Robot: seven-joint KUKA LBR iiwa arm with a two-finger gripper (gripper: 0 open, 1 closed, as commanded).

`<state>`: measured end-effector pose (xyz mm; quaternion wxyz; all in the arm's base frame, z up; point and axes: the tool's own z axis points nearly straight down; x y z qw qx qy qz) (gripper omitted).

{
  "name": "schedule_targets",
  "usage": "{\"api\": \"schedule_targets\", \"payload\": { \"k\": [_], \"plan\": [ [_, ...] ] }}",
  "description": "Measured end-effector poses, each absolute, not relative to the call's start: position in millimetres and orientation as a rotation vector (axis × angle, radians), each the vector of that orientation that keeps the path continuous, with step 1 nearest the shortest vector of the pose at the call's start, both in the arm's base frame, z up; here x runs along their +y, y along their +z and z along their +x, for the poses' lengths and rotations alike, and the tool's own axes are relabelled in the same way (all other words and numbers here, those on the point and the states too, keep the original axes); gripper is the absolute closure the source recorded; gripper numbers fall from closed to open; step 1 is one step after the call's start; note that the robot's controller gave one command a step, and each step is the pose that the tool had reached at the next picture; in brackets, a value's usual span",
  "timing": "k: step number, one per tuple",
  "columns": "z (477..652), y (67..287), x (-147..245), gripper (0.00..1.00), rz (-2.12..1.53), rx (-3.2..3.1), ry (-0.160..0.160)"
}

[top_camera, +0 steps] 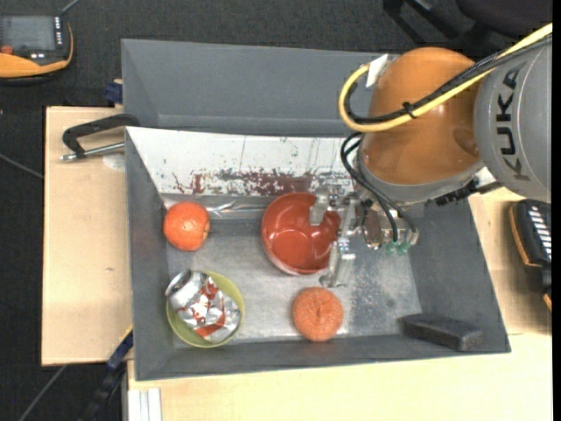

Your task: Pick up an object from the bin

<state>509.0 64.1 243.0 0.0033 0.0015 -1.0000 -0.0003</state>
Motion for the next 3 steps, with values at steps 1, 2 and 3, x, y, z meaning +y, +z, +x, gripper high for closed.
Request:
{"api": "schedule_targets", "payload": {
  "k": [1, 2, 3],
  "plan": [
    [498.1, 96.6, 57.6, 0.0, 0.296, -3.116, -0.003],
    [512.7, 70.9, 56.9, 0.0, 0.624, -3.072, -0.006],
    [540.5, 71.5, -1.3, 0.0, 0.612, -3.083, -0.004]
  ]
}}
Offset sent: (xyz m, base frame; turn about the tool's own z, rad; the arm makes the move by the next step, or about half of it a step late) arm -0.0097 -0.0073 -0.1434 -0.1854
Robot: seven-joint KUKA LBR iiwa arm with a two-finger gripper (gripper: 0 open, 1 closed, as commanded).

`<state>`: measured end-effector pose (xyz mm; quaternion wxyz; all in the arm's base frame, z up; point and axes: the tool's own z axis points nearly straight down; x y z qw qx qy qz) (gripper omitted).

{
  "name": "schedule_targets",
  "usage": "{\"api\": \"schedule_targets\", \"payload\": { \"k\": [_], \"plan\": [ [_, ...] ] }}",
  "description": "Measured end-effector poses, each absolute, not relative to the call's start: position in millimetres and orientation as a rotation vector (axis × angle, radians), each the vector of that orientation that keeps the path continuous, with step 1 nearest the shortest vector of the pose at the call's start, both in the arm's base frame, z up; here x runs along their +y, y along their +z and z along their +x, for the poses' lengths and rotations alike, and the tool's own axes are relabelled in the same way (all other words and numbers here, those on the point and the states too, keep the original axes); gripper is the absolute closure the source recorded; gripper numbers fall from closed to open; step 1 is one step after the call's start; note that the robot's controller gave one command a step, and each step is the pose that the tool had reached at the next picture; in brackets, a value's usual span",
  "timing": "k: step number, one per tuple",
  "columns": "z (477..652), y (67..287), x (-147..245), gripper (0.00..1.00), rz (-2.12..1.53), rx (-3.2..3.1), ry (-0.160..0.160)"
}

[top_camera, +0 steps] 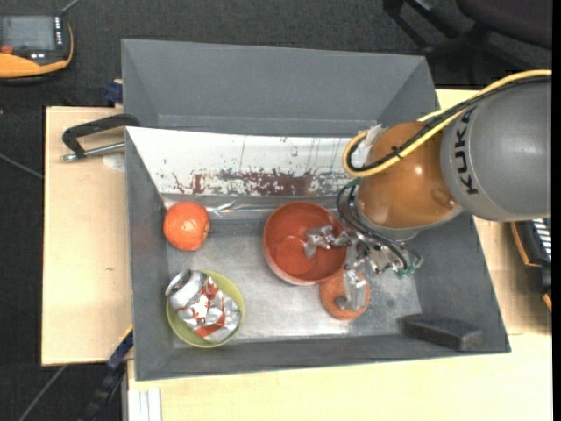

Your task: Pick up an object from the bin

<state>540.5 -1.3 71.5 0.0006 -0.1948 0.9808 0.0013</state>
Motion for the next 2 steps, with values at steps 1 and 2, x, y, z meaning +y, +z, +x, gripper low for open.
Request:
{"api": "schedule_targets", "payload": {
  "k": [1, 2],
  "plan": [
    [539.3, 71.4, 2.3, 0.0, -0.62, 3.081, 0.007],
    [539.3, 71.4, 2.3, 0.0, -0.62, 3.081, 0.007]
  ]
}}
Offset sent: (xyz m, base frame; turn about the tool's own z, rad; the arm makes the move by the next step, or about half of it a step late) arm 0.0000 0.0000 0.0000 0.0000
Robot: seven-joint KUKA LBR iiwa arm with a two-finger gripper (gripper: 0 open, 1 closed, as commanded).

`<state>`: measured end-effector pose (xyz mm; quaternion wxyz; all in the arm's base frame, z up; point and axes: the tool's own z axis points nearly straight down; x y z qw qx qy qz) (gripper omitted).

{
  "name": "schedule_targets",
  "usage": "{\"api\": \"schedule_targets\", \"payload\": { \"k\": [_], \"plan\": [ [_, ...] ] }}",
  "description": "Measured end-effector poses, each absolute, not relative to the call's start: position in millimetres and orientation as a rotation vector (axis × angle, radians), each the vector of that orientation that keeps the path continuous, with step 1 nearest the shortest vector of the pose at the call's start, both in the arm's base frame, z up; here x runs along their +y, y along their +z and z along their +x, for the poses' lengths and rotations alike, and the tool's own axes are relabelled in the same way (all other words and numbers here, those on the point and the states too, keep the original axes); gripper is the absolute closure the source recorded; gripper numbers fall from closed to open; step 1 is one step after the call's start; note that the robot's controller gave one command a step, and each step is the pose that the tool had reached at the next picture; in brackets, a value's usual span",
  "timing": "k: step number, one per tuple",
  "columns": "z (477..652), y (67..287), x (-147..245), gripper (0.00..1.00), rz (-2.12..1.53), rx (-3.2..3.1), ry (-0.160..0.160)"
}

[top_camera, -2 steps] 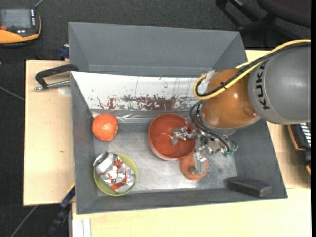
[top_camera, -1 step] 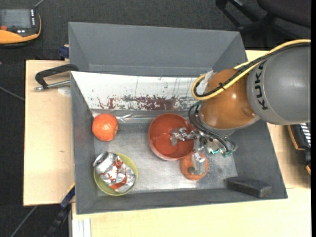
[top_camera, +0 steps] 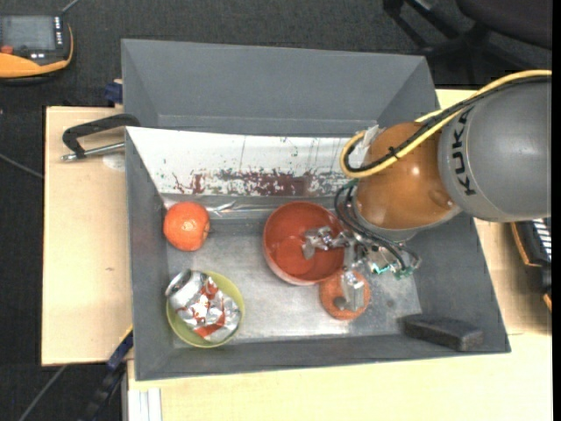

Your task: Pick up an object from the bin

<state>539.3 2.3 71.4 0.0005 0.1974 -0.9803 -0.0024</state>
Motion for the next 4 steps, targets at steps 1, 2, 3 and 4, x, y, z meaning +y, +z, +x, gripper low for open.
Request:
{"api": "schedule_targets", "payload": {
  "k": [1, 2, 3, 4],
  "plan": [
    [539.2, 71.4, 2.3, 0.0, 0.62, -3.078, -0.007],
    [539.2, 71.3, 2.3, 0.0, 0.62, -3.078, -0.008],
    [539.2, 71.3, 2.3, 0.0, 0.62, -3.078, -0.008],
    [539.2, 71.3, 2.3, 0.0, 0.62, -3.078, -0.008]
  ]
}}
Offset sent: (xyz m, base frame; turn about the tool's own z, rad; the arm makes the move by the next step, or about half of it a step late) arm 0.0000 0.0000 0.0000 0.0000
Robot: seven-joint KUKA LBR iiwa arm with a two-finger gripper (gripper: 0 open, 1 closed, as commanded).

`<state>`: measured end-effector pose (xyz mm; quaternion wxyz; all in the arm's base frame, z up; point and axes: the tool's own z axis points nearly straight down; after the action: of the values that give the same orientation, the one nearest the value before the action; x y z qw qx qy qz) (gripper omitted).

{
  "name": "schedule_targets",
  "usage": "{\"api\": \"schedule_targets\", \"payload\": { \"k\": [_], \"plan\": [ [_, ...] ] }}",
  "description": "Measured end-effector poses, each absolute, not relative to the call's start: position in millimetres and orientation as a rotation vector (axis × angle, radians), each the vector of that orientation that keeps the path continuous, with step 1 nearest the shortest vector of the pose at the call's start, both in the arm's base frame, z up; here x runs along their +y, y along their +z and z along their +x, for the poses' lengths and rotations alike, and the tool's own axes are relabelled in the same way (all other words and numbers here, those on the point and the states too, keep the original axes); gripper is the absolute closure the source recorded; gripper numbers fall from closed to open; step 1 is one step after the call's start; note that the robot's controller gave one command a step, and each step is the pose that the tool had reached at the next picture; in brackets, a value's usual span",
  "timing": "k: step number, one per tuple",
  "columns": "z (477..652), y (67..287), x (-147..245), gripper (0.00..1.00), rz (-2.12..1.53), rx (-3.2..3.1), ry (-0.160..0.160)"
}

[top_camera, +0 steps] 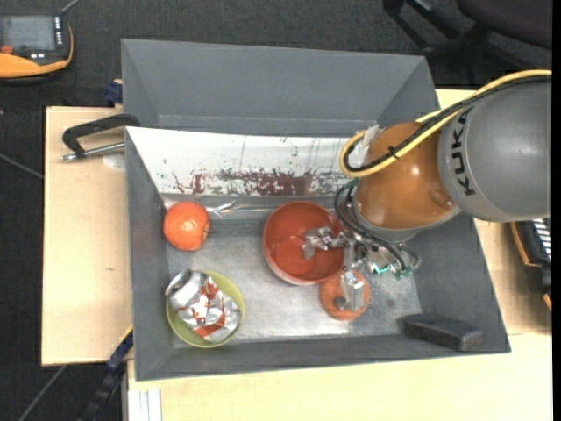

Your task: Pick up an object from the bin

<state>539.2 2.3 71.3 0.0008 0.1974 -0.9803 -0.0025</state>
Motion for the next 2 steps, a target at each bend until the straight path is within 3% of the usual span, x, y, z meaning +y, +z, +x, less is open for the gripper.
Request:
{"api": "schedule_targets", "payload": {
  "k": [2],
  "plan": [
    [539.2, 71.3, 2.3, 0.0, 0.62, -3.078, -0.008]
  ]
}}
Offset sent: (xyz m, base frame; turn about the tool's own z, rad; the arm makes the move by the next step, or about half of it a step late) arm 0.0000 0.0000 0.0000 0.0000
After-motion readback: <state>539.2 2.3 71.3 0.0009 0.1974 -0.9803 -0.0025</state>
